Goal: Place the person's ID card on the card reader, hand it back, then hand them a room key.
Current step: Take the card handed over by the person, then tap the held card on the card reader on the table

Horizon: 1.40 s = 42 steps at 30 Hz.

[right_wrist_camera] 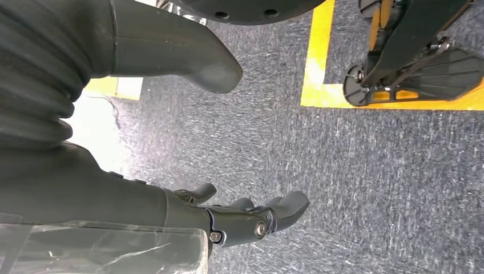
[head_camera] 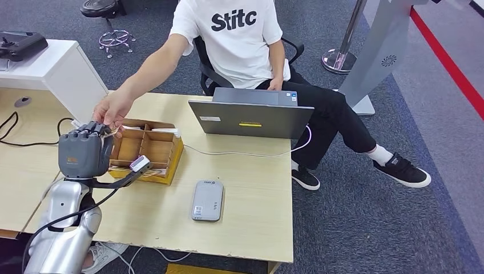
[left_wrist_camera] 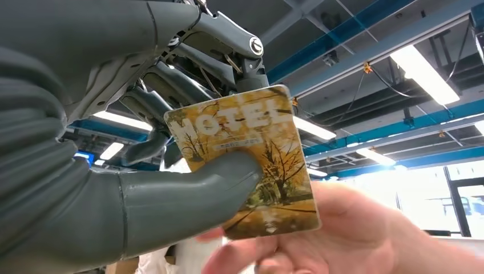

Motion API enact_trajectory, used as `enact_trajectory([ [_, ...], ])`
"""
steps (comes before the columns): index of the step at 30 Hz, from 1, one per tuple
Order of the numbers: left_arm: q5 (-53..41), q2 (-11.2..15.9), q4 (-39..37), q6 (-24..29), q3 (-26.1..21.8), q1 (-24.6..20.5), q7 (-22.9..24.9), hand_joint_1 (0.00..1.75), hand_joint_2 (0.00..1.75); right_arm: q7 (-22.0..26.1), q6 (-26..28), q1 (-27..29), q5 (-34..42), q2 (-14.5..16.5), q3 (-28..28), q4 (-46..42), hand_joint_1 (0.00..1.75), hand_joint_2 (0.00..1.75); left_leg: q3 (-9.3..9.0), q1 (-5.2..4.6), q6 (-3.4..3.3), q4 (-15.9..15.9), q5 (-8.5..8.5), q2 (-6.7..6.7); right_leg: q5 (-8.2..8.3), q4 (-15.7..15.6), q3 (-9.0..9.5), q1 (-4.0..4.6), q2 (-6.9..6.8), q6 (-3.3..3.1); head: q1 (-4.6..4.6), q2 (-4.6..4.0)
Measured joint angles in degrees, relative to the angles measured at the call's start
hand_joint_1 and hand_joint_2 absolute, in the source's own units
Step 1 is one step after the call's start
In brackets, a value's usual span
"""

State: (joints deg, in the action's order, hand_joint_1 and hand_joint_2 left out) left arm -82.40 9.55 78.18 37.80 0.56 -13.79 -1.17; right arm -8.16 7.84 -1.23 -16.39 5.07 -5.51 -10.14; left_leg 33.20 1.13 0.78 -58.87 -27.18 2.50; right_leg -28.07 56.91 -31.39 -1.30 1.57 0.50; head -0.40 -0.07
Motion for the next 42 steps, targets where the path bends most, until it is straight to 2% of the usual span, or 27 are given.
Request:
enact_trajectory([
  [10,0.7,-1.4,0.0,0.3,0.2,-0.1,-0.4,1.75,1.75,-0.2,-0.1,0.0,-0.2,0.0,0.0,0.0,0.0,1.75,0.02,0.0,0.0,0.0,0.0,0.0,0.0,0.0,-0.02,0.0,0.0,0.0,0.0,0.0],
  [13,2.3,-2.5,0.0,0.3,1.0,0.0,-1.7,1.75,1.75,-0.3,-0.4,0.0,-0.9,0.0,0.0,0.0,0.0,1.75,0.02,-0.01,0.0,0.0,0.0,0.02,0.0,0.0,-0.01,-0.01,-0.02,0.0,0.01,0.0],
  [17,4.3,-5.4,0.5,-1.2,4.5,0.7,-4.0,1.75,1.75,0.3,-0.6,-0.1,-1.9,0.0,0.2,0.0,0.0,1.75,0.03,-0.03,-0.01,0.0,0.0,0.04,0.02,0.0,0.02,-0.03,-0.04,0.03,0.01,0.0],
  [21,4.4,-8.3,1.0,-3.8,11.1,2.3,-5.1,1.75,1.75,3.1,-0.5,-0.2,-1.6,0.3,0.2,0.0,0.0,1.75,0.05,-0.06,-0.02,0.0,-0.01,0.03,0.02,0.0,0.02,-0.05,-0.03,0.04,0.01,0.0],
  [27,4.5,-9.4,0.8,-7.0,19.6,4.4,-6.2,1.75,1.75,6.2,2.7,-0.5,0.4,1.9,-0.7,-0.1,0.0,1.75,0.05,-0.03,-0.03,0.0,-0.03,0.03,0.02,0.0,-0.02,-0.02,-0.03,0.04,-0.03,0.0],
  [36,5.1,-9.4,0.7,-7.8,23.0,4.7,-6.4,1.75,1.75,6.8,3.1,-0.6,0.7,2.6,-1.6,-0.1,0.0,1.75,0.05,-0.01,-0.01,0.0,-0.01,0.03,0.02,0.0,-0.01,-0.01,-0.04,0.04,-0.05,0.0],
  [39,6.2,-9.4,0.4,-9.8,23.6,4.6,-7.2,1.75,1.75,7.6,3.3,-0.6,1.1,2.7,-1.7,-0.1,0.0,1.75,0.05,-0.03,-0.01,0.0,-0.01,0.03,0.02,0.0,0.0,-0.02,-0.04,0.04,-0.05,0.0],
  [42,9.1,-10.0,-1.4,-12.6,24.2,4.3,-8.4,1.75,1.75,9.2,1.0,-0.6,3.6,2.5,-3.1,-0.1,0.0,1.75,0.05,-0.04,-0.01,0.0,-0.01,0.03,0.02,0.0,-0.01,-0.03,-0.04,0.04,-0.06,0.0],
])
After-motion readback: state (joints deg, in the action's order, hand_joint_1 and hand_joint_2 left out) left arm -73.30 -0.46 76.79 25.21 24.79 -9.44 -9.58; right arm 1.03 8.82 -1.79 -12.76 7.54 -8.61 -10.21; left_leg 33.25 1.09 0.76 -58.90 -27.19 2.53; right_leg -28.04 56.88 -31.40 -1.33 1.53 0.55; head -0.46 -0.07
